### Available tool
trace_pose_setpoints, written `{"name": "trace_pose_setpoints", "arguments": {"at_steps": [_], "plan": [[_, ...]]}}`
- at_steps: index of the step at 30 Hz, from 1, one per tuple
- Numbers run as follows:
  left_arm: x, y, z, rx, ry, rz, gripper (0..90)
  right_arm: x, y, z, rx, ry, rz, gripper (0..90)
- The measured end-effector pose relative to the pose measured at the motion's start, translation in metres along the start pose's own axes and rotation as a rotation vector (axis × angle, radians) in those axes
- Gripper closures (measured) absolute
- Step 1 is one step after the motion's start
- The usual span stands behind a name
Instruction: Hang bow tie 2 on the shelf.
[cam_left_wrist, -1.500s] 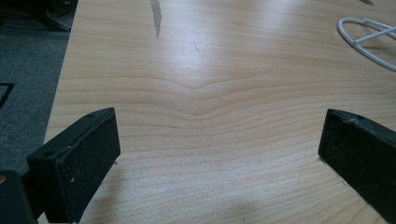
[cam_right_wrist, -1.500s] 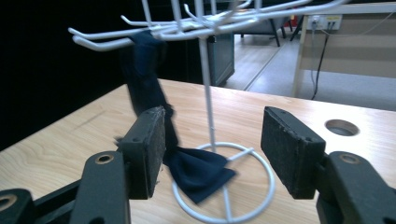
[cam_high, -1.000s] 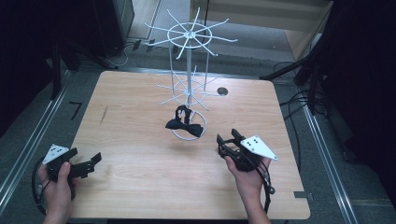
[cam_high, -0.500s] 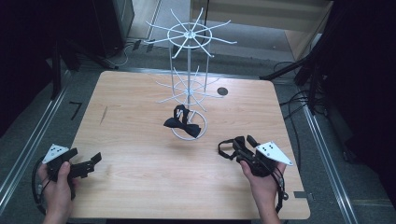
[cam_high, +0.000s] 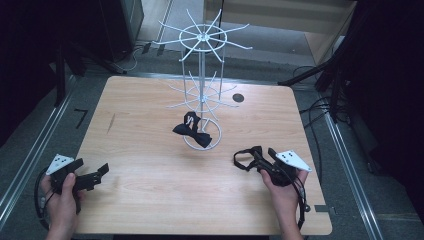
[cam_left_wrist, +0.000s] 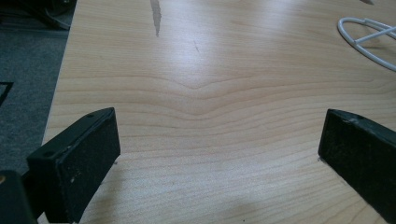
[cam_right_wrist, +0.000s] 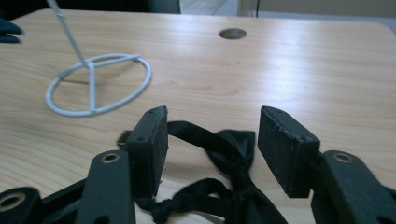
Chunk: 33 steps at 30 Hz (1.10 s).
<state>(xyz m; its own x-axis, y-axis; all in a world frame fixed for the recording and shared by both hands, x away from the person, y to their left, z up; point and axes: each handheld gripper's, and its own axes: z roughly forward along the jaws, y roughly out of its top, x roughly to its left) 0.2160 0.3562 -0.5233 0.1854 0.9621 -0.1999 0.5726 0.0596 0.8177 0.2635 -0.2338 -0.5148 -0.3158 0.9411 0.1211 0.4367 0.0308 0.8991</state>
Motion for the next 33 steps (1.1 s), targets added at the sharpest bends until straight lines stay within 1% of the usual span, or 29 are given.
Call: {"name": "trace_pose_setpoints", "arguments": {"at_steps": [5, 8, 10, 11, 14, 15, 16, 17, 18, 20, 22, 24, 27, 30, 33], "plan": [[0.000, 0.000, 0.001, 0.002, 0.001, 0.005, 0.0, -0.010, -0.004, 0.007, 0.034, -0.018, 0.020, 44.5], [0.000, 0.000, 0.001, 0.004, 0.002, 0.006, 0.0, -0.016, -0.007, 0.012, 0.063, -0.028, 0.045, 45.2], [0.000, 0.000, 0.001, 0.003, 0.001, 0.006, 0.0, -0.019, -0.009, 0.016, 0.093, -0.038, 0.061, 45.6], [-0.001, 0.000, 0.001, 0.002, -0.001, 0.005, 0.0, -0.020, -0.010, 0.018, 0.101, -0.043, 0.055, 45.7], [-0.001, 0.000, 0.001, 0.002, -0.002, 0.005, 0.0, -0.023, -0.012, 0.022, 0.128, -0.045, 0.066, 46.2], [-0.001, 0.000, 0.001, 0.002, -0.002, 0.005, 0.0, -0.023, -0.013, 0.024, 0.133, -0.048, 0.062, 47.4], [-0.001, 0.000, 0.001, 0.002, -0.001, 0.005, 0.0, -0.023, -0.013, 0.025, 0.148, -0.047, 0.074, 51.2], [-0.001, 0.000, 0.001, 0.001, -0.002, 0.005, 0.0, -0.023, -0.014, 0.026, 0.155, -0.044, 0.077, 52.6], [-0.001, 0.000, 0.001, 0.001, -0.002, 0.005, 0.0, -0.023, -0.014, 0.027, 0.162, -0.043, 0.074, 54.6], [-0.001, 0.000, 0.001, 0.002, -0.002, 0.005, 0.0, -0.022, -0.016, 0.029, 0.183, -0.057, 0.063, 57.7], [-0.001, 0.000, 0.001, 0.003, -0.001, 0.005, 0.0, -0.021, -0.017, 0.031, 0.198, -0.050, 0.064, 60.4], [-0.001, 0.000, 0.001, 0.002, -0.002, 0.005, 0.0, -0.020, -0.018, 0.032, 0.209, -0.054, 0.061, 62.2], [-0.001, 0.000, 0.001, 0.002, -0.002, 0.005, 0.0, -0.018, -0.020, 0.034, 0.232, -0.053, 0.048, 65.9], [-0.001, 0.000, 0.001, 0.001, -0.001, 0.005, 0.0, -0.016, -0.020, 0.034, 0.236, -0.047, 0.045, 70.0], [-0.001, 0.000, 0.001, 0.001, -0.001, 0.005, 0.0, -0.013, -0.019, 0.034, 0.242, -0.057, 0.034, 73.3]]}}
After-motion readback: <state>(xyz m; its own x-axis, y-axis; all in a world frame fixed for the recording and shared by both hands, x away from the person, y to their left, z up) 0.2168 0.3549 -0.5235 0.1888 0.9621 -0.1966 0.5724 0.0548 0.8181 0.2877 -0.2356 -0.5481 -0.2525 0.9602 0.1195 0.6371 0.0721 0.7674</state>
